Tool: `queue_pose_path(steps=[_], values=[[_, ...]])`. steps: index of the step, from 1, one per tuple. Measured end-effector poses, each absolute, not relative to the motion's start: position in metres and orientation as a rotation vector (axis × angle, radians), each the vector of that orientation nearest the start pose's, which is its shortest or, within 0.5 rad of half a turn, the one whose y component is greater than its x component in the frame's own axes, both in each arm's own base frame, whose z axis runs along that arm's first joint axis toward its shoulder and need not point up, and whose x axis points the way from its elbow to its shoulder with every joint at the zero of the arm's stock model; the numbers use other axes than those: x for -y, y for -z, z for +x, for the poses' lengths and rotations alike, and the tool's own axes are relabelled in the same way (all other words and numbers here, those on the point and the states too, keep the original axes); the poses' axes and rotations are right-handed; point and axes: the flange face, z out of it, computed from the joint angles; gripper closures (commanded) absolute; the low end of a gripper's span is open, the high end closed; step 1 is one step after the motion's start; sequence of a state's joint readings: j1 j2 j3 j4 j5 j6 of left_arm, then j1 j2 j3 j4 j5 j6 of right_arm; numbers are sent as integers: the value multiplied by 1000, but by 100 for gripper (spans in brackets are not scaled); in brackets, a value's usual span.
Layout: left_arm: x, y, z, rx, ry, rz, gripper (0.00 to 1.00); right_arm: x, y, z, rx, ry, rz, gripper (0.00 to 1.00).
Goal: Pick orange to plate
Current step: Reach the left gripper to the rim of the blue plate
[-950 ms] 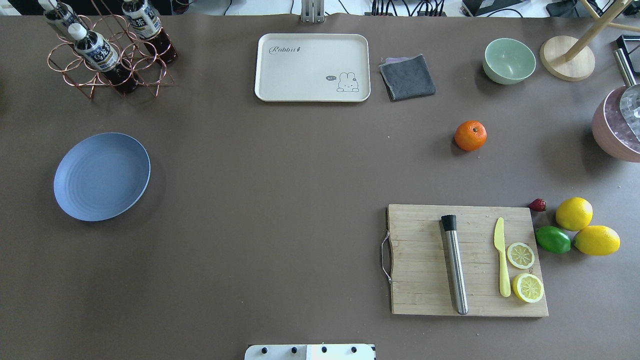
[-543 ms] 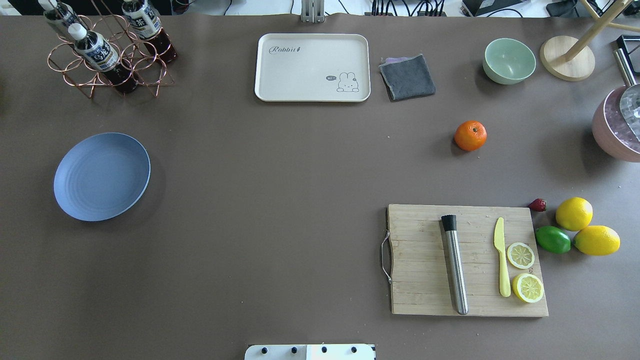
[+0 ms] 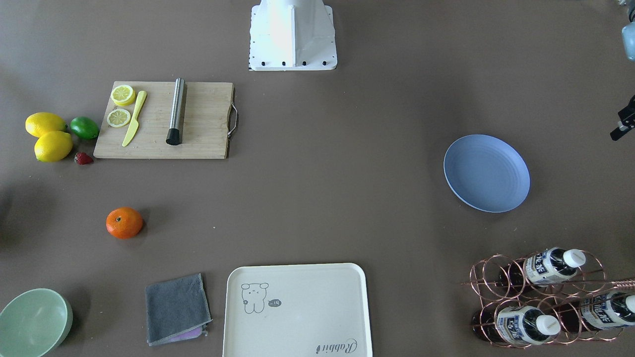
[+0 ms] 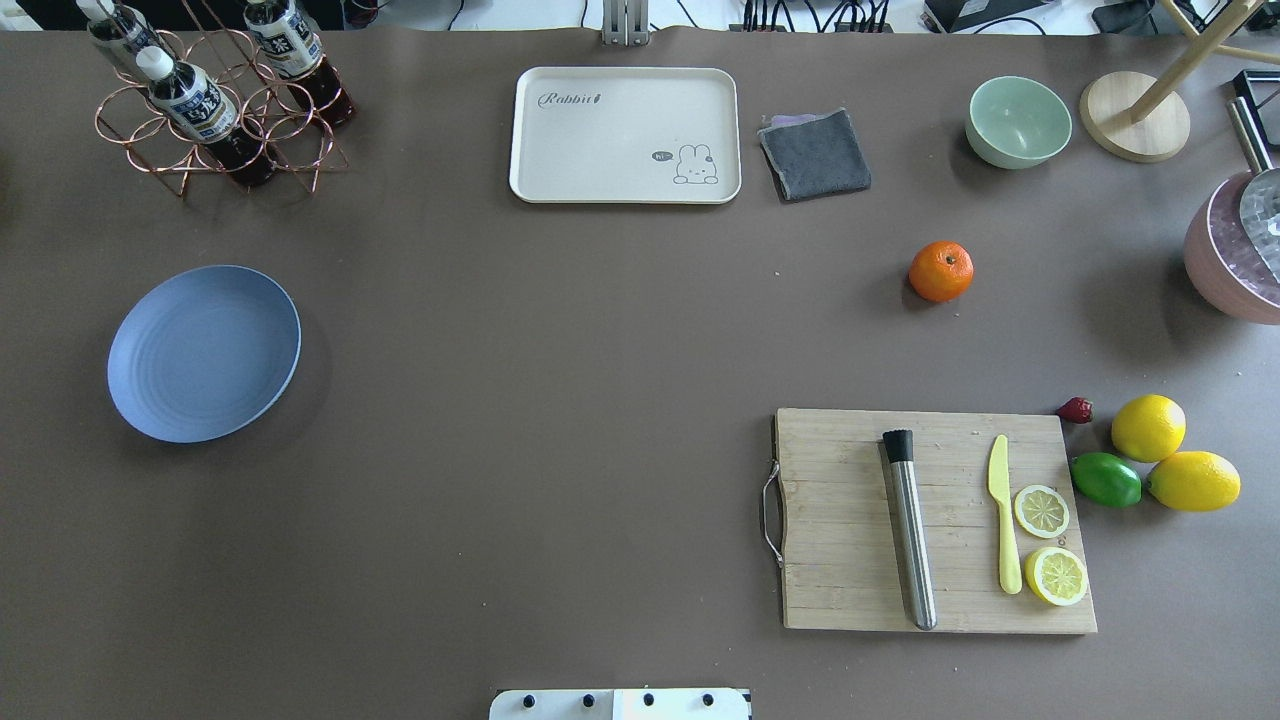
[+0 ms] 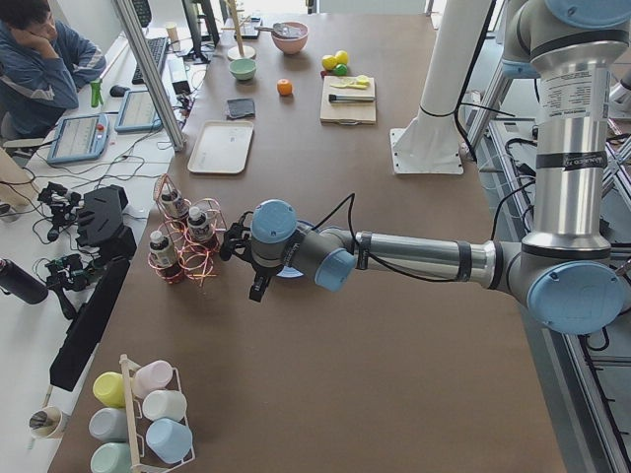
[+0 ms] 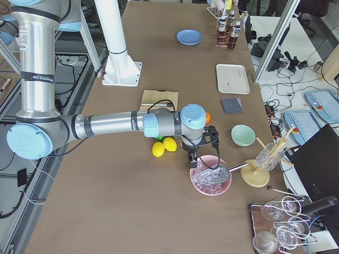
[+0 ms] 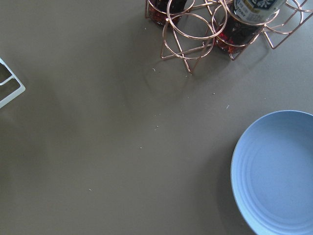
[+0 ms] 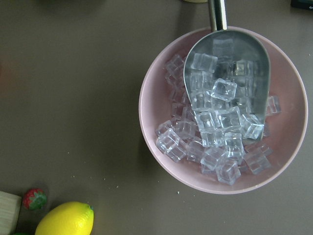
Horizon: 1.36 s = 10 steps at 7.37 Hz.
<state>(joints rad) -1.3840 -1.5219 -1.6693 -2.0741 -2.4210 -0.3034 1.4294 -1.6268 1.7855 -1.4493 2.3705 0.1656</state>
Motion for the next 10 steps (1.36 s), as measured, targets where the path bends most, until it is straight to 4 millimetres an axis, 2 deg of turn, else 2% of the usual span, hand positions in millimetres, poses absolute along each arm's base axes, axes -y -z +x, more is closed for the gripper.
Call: queue_pose_path(steps=[2, 3, 5, 7, 8, 9, 10], values=[[488, -588, 104, -967, -53, 269, 3, 485, -548, -61, 840, 26, 143, 0], [487, -600, 135, -985, -33, 263, 3, 485, -544, -74, 848, 16, 149, 0], [490, -614, 184, -1005, -18, 242, 4, 484, -540, -81, 854, 15, 162, 0], [490, -634, 210, -1007, -32, 237, 10, 485, -539, -82, 842, 17, 185, 0], [486, -638, 224, -998, -45, 247, 36, 485, -540, -83, 835, 17, 189, 0], [483, -635, 234, -1004, -45, 252, 92, 486, -540, -83, 832, 18, 191, 0], [480, -630, 239, -1025, -36, 248, 100, 486, -540, -84, 832, 19, 193, 0]])
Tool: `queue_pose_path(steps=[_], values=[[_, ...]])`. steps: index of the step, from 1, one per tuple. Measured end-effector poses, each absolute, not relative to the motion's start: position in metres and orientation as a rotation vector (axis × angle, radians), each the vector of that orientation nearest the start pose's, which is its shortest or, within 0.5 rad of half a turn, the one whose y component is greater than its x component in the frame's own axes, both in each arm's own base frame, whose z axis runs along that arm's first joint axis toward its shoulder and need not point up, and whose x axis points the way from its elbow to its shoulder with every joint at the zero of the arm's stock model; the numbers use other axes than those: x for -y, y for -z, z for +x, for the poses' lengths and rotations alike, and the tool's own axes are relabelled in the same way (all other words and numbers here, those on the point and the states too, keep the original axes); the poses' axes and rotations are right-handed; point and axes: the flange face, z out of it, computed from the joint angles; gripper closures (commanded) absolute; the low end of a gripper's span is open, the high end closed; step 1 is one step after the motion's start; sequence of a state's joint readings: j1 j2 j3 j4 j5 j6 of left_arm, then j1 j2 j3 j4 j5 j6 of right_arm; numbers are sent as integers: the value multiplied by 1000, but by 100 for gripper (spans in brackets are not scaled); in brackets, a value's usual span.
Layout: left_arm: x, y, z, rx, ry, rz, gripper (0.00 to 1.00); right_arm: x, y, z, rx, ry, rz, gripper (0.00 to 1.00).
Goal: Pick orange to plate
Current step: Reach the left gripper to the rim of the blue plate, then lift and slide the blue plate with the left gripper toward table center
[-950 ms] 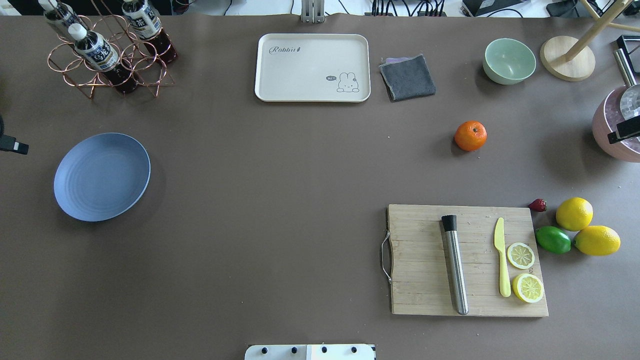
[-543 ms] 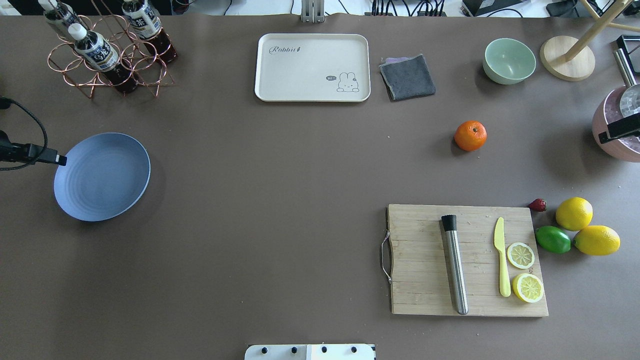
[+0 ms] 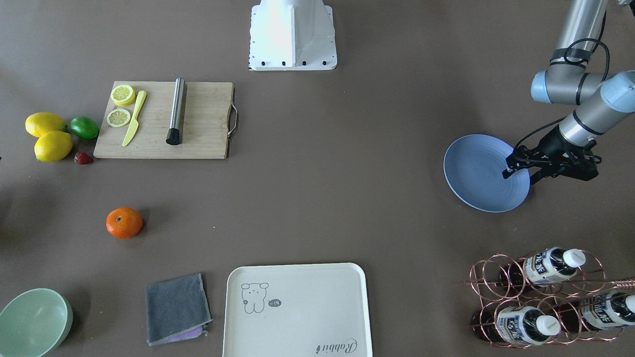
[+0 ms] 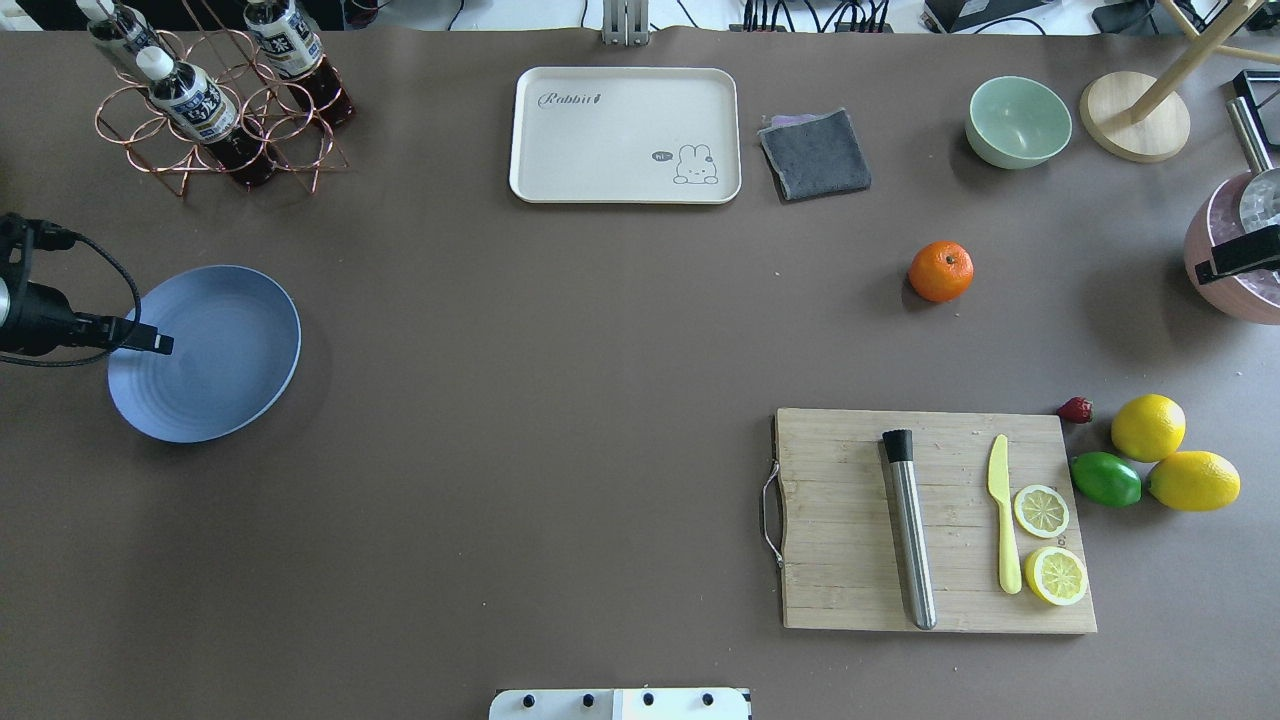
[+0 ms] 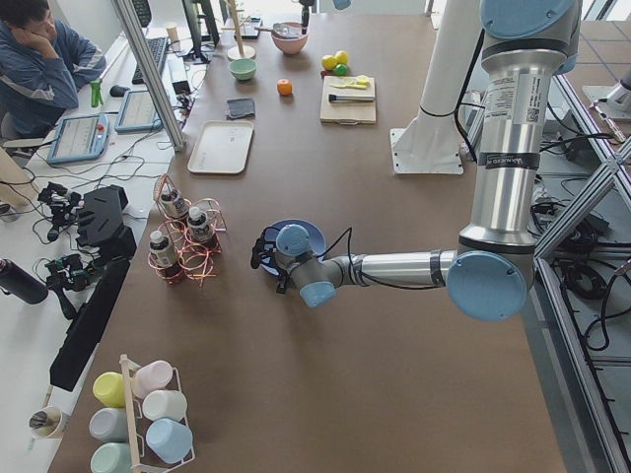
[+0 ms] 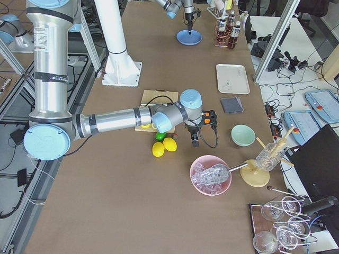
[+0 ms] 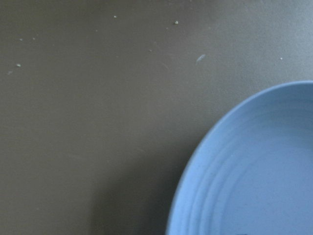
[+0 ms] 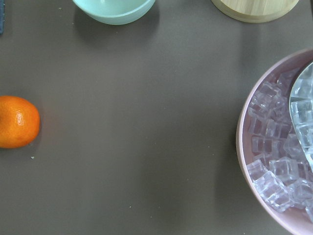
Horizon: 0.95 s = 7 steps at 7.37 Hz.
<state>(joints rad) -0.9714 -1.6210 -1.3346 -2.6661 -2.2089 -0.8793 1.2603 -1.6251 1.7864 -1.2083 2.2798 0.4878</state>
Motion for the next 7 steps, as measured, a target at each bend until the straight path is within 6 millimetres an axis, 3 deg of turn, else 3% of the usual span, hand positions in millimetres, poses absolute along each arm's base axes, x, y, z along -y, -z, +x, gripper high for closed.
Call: queue_pose_path(steps=[3, 5, 7], values=[[471, -629, 236, -1075, -50, 221, 100, 486, -538, -84, 832, 22, 197, 0], [485, -614, 199, -1158, -41, 186, 100, 486, -537, -84, 834, 22, 198, 0], [507, -575, 164, -1268, -7, 137, 100, 486, -537, -84, 834, 22, 198, 0]])
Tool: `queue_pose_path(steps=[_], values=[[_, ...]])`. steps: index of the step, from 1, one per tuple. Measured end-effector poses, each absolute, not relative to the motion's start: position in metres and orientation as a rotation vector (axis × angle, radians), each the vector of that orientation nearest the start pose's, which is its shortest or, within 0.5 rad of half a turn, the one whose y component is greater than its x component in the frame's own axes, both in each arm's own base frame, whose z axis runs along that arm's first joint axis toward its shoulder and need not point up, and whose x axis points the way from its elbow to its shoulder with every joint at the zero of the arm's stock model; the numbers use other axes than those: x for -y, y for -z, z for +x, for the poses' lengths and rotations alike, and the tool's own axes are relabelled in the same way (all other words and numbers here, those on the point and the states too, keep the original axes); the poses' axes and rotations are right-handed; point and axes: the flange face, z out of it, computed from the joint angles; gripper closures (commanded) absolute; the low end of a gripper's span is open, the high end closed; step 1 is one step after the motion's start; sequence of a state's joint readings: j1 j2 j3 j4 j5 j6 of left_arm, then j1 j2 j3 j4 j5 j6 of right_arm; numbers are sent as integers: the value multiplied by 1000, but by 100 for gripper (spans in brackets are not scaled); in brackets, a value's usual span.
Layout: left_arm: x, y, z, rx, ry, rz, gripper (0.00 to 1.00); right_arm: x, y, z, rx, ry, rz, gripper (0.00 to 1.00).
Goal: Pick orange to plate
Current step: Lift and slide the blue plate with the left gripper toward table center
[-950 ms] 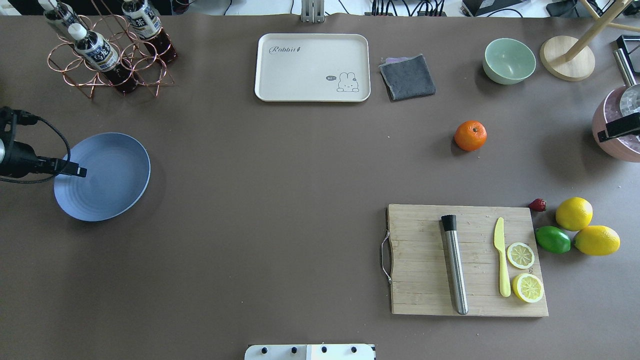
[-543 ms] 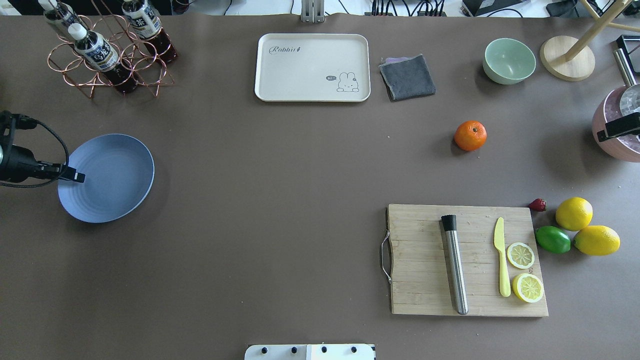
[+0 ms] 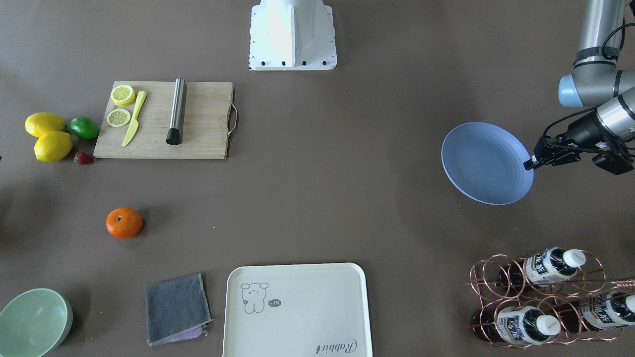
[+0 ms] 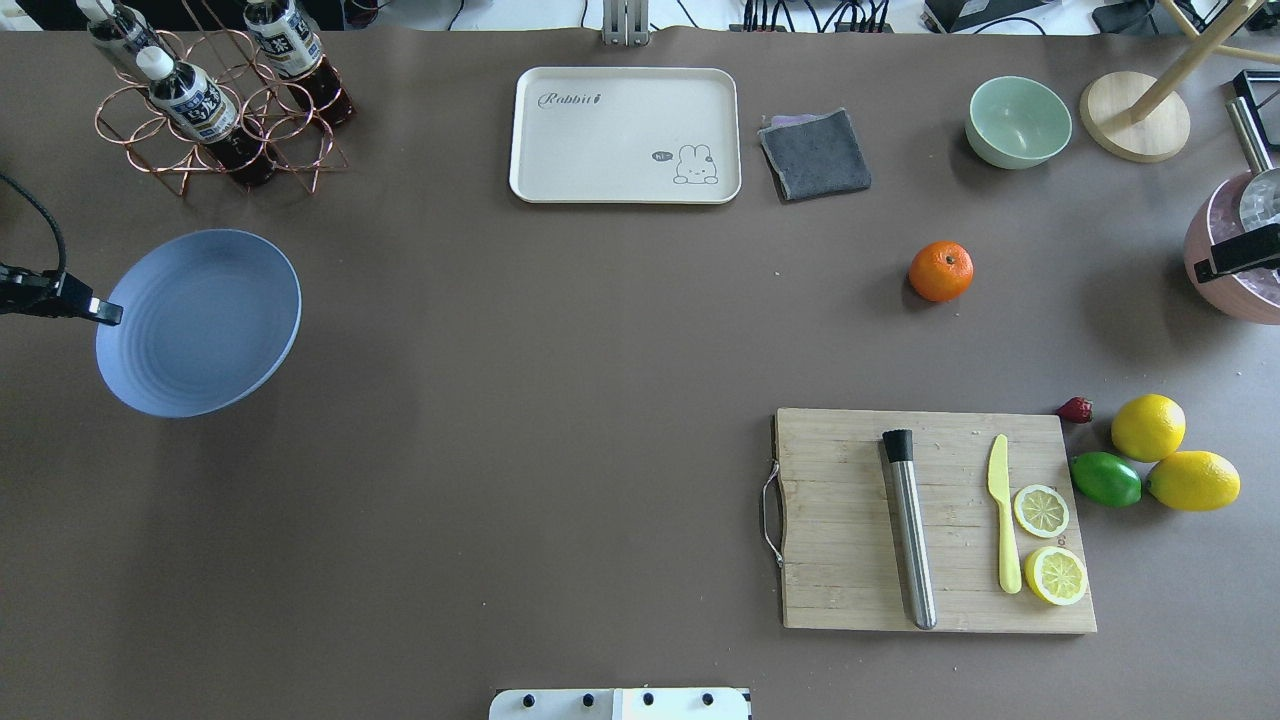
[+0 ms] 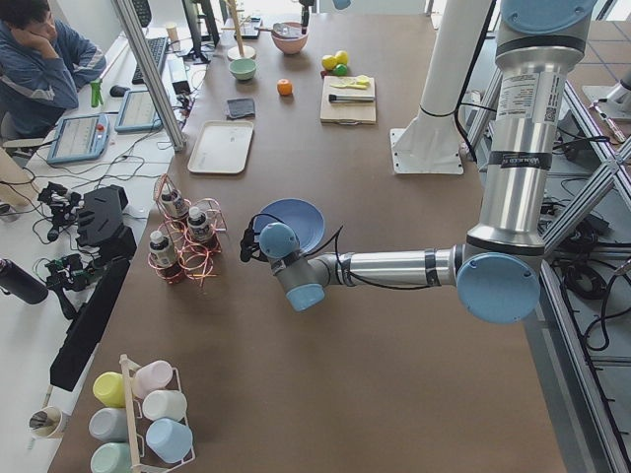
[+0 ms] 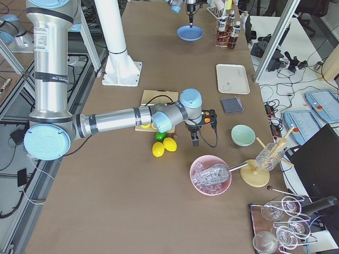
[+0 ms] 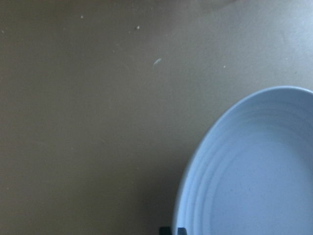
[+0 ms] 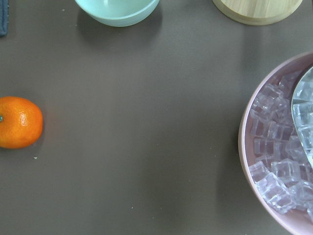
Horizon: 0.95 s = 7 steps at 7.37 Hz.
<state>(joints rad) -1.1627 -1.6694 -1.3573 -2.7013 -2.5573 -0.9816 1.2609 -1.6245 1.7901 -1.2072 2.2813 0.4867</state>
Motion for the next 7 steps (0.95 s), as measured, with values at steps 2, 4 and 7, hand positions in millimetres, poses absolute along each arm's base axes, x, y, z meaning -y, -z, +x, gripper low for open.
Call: queue_pose_path(steps=[2, 4, 7], values=[[534, -485, 177, -1361, 109, 102, 100, 486, -537, -84, 835, 21, 197, 0], [538, -426, 239, -1367, 164, 113, 100, 486, -538, -84, 835, 21, 195, 0], [512, -330, 406, -1213, 201, 135, 100, 486, -538, -84, 836, 20, 193, 0]])
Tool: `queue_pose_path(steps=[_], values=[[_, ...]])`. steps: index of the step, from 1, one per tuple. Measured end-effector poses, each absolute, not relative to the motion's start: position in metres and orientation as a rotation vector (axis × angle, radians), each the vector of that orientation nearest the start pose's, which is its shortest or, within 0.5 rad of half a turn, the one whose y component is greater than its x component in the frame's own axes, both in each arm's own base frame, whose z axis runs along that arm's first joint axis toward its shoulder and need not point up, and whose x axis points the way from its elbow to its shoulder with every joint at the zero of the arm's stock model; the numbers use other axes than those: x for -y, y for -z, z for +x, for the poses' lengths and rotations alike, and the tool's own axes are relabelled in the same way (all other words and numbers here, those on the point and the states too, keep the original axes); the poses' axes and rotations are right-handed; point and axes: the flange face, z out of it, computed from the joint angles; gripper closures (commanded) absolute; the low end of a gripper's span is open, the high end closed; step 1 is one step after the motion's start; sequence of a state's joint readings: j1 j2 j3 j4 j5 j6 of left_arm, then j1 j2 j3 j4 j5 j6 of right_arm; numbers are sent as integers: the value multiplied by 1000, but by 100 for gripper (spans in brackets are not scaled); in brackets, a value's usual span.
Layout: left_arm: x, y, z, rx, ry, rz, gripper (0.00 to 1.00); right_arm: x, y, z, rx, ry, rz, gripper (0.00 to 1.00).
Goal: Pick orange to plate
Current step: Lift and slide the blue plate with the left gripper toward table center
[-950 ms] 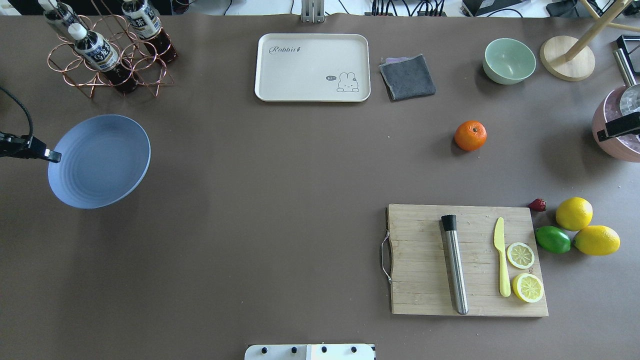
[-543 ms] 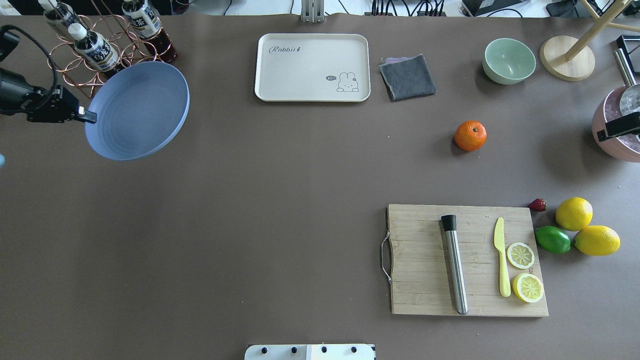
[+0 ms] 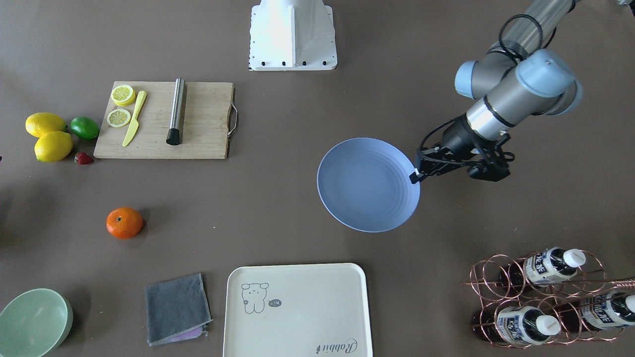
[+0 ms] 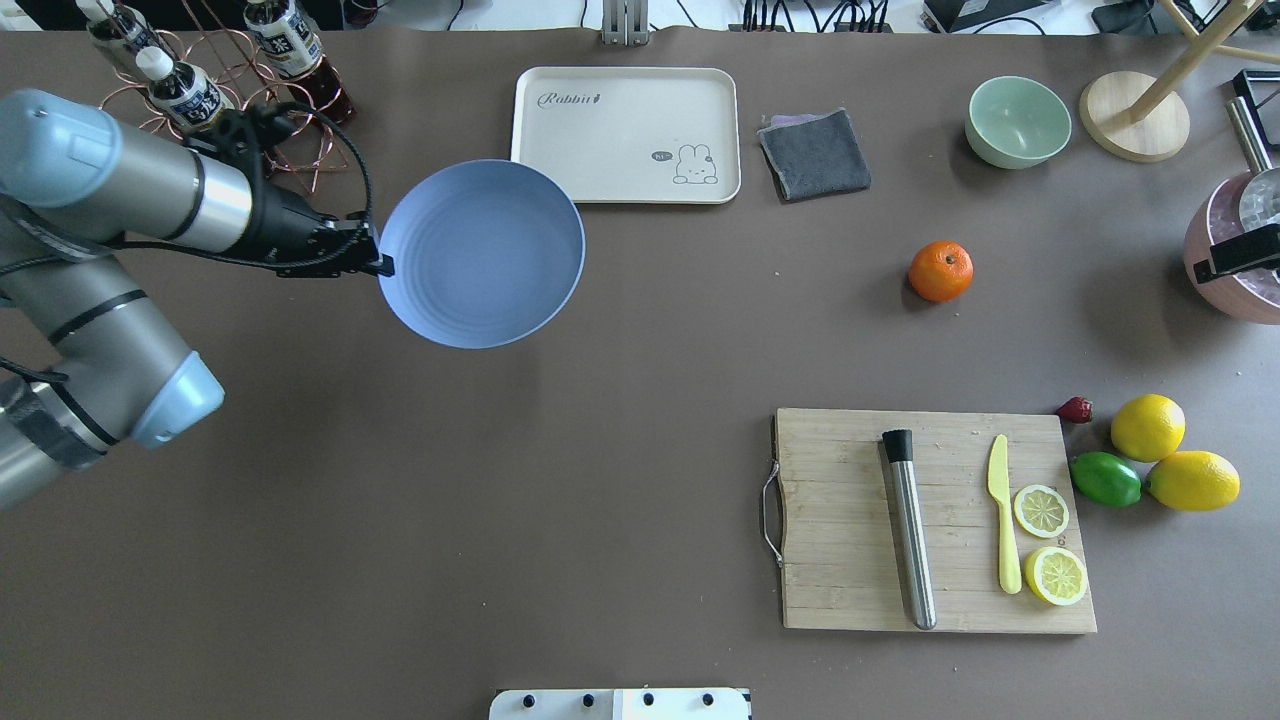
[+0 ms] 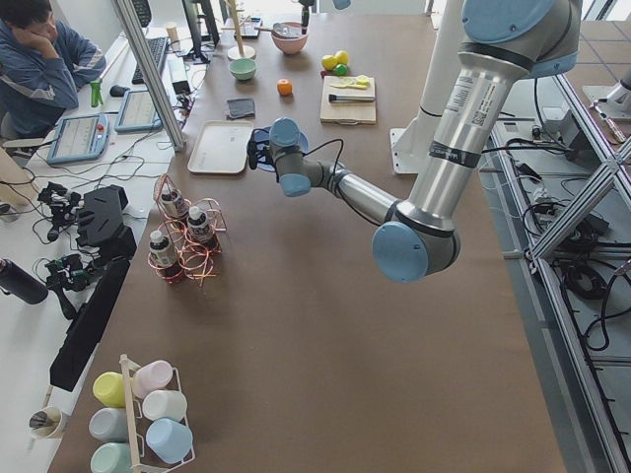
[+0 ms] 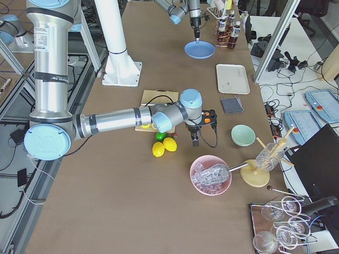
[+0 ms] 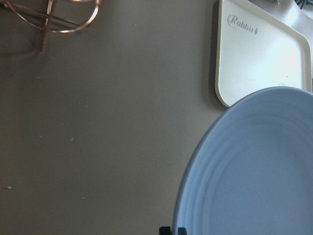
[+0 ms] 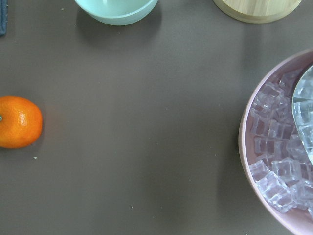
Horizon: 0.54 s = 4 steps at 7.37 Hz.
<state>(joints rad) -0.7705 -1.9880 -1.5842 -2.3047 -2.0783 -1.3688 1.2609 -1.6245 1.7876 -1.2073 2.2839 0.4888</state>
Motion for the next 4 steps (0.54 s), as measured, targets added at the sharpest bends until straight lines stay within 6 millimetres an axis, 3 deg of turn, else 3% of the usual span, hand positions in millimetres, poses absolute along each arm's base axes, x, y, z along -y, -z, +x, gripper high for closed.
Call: queue_pose_path(steps=[1, 2, 4], values=[[496, -310, 456, -1166, 195, 149, 100, 486, -539, -84, 836, 20, 193, 0], [487, -302, 492, -1136, 189, 158, 100, 486, -539, -84, 836, 20, 192, 0], [488, -296, 530, -1106, 187, 178, 100, 486, -538, -84, 838, 21, 193, 0]])
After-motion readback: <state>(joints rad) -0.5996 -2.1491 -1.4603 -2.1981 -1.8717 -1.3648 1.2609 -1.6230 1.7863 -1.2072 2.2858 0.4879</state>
